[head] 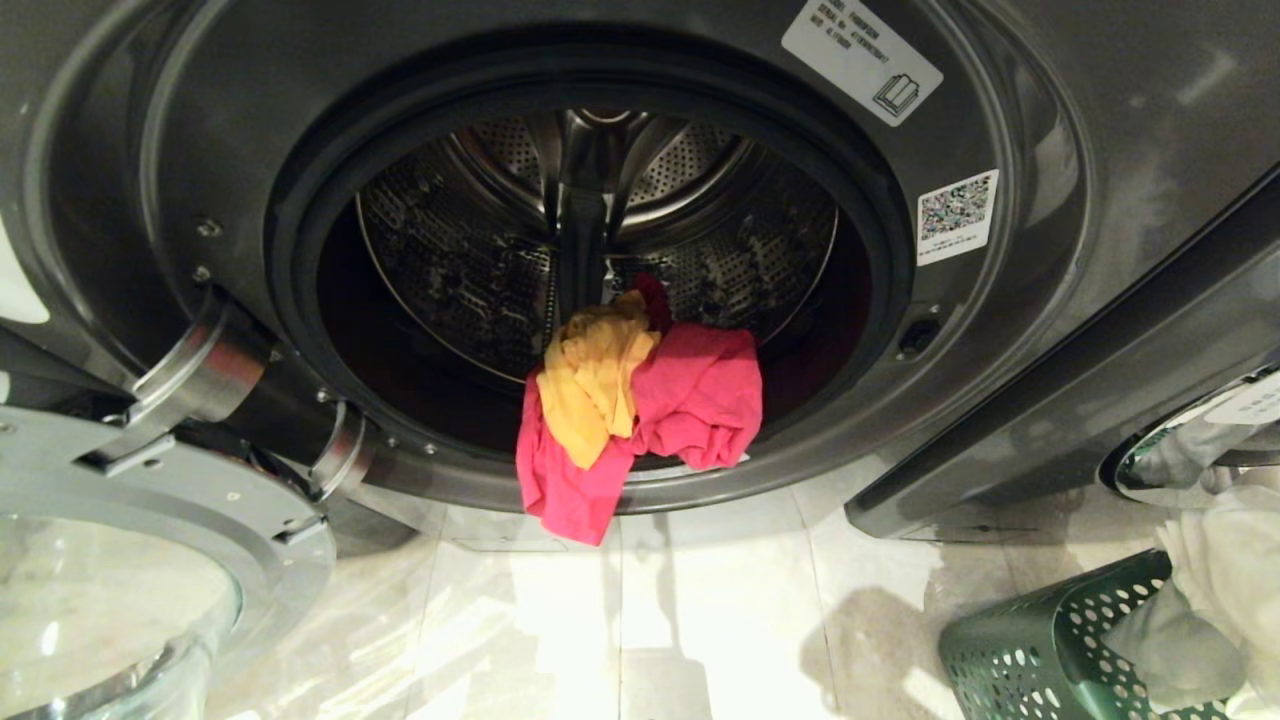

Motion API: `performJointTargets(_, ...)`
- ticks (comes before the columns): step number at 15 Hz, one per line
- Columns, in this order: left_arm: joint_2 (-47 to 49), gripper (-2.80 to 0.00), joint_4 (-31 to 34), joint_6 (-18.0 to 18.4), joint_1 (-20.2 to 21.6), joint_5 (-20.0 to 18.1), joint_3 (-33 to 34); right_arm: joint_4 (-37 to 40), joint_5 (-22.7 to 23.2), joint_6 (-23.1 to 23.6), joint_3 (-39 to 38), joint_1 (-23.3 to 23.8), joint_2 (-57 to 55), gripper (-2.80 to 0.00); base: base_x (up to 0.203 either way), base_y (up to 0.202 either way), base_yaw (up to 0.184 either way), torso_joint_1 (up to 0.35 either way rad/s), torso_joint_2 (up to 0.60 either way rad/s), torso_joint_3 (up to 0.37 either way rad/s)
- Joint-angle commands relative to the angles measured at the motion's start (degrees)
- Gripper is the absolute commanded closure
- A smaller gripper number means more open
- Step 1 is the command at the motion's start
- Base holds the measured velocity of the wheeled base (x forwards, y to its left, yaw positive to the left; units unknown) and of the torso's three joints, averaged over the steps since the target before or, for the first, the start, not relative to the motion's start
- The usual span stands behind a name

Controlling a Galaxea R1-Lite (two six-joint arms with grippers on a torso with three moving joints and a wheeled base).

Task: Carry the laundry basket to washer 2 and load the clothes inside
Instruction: Place the clothes into the washing machine

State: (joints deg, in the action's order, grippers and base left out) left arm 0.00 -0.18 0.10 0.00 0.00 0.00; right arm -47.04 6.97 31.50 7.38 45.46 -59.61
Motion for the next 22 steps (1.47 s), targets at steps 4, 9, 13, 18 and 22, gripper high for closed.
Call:
performJointTargets(4, 0.00, 0.00, 0.01, -0.01, 0.00, 0.00, 0.09, 2.34, -3.84, 1.04, 1.86, -19.28, 18.01, 0.00, 0.000, 0.000, 0.000, 0.000, 0.00, 0.000)
performJointTargets(9, 0.00, 0.00, 0.01, -0.01, 0.00, 0.00, 0.09, 9.95, -3.91, 0.84, 3.98, -41.05, 19.96, 0.00, 0.000, 0.000, 0.000, 0.000, 0.00, 0.000)
performJointTargets(13, 0.00, 0.00, 0.01, -0.01, 0.00, 0.00, 0.09, 13.25, -6.40, 0.87, 6.81, -63.40, 15.57, 0.00, 0.000, 0.000, 0.000, 0.000, 0.00, 0.000)
performJointTargets(18, 0.00, 0.00, 0.01, -0.02, 0.00, 0.00, 0.09, 5.61, -9.98, -1.51, 8.70, -80.80, 4.20, 0.00, 0.000, 0.000, 0.000, 0.000, 0.00, 0.000)
performJointTargets(22, 0.00, 0.00, 0.01, -0.01, 0.00, 0.00, 0.09, -2.40, -10.06, -3.74, 10.67, -89.01, -3.96, 0.00, 0.000, 0.000, 0.000, 0.000, 0.00, 0.000)
